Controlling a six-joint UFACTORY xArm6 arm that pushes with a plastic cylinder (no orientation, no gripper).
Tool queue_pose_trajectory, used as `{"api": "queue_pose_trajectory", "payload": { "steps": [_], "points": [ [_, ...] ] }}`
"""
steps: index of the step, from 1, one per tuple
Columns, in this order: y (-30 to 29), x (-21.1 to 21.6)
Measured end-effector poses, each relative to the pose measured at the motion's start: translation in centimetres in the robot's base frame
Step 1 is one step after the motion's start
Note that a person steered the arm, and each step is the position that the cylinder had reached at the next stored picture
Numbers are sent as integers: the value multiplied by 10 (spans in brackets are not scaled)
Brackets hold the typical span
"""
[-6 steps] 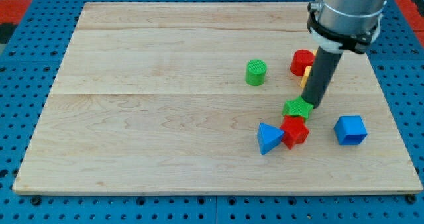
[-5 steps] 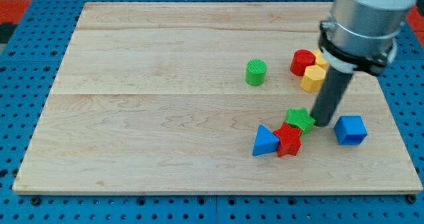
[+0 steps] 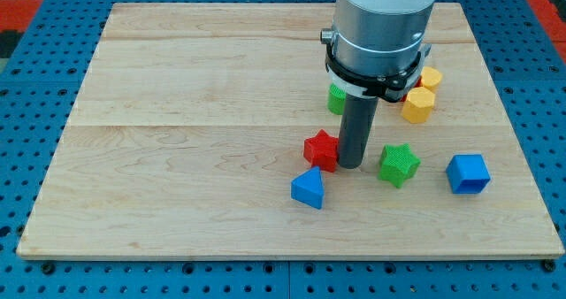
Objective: Move the green circle into the green star
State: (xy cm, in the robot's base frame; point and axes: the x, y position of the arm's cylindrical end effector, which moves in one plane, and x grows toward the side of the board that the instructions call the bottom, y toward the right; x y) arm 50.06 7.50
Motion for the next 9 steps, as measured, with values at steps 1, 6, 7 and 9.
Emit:
{"api": "queue_pose_trajectory", "payload": {
  "steps": [1, 6, 7, 9],
  "points": [
    [7, -29],
    [8, -117],
    [6, -100],
    [-45, -122]
  ]
}}
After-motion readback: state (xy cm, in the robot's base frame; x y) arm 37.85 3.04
